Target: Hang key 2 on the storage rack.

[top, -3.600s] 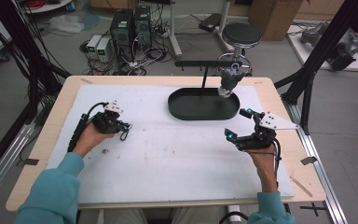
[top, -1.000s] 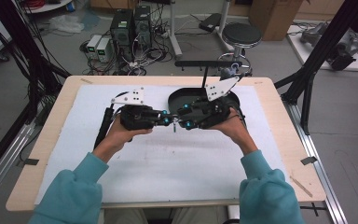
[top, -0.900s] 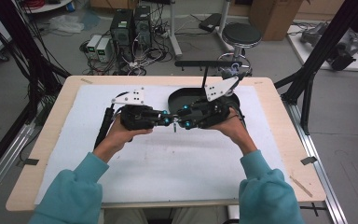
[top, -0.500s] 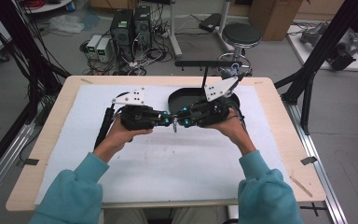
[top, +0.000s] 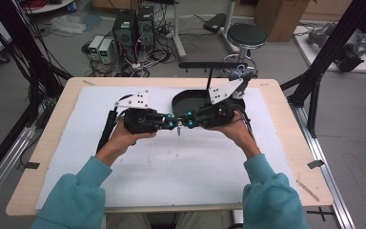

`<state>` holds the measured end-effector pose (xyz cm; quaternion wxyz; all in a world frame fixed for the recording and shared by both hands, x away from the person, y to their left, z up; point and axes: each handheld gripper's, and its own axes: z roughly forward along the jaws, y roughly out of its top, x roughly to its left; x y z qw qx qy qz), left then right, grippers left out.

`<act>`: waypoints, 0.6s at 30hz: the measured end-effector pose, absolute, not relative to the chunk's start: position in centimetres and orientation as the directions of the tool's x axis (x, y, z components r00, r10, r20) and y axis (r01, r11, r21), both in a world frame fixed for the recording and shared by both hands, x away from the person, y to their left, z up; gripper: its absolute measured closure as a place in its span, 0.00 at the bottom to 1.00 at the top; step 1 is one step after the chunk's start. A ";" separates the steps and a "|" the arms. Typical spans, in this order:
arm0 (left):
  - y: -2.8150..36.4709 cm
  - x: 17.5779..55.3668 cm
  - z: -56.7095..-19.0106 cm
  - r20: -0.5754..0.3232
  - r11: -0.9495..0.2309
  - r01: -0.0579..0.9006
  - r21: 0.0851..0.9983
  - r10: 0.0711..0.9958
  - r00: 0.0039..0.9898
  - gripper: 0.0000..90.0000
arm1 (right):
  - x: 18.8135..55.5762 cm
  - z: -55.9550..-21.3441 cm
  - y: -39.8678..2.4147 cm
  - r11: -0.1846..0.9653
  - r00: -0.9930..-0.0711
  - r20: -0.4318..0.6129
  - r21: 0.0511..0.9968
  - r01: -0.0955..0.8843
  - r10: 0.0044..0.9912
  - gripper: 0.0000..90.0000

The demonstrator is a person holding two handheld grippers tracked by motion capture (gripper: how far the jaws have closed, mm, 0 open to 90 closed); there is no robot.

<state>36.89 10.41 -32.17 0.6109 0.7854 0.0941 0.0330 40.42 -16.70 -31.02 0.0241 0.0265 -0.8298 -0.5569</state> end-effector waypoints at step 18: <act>10.3 37.2 -33.5 0.010 -0.195 0.047 0.980 0.280 0.960 0.05 | 40.6 -30.6 -17.6 0.393 -1.000 0.024 0.919 0.018 -0.009 0.99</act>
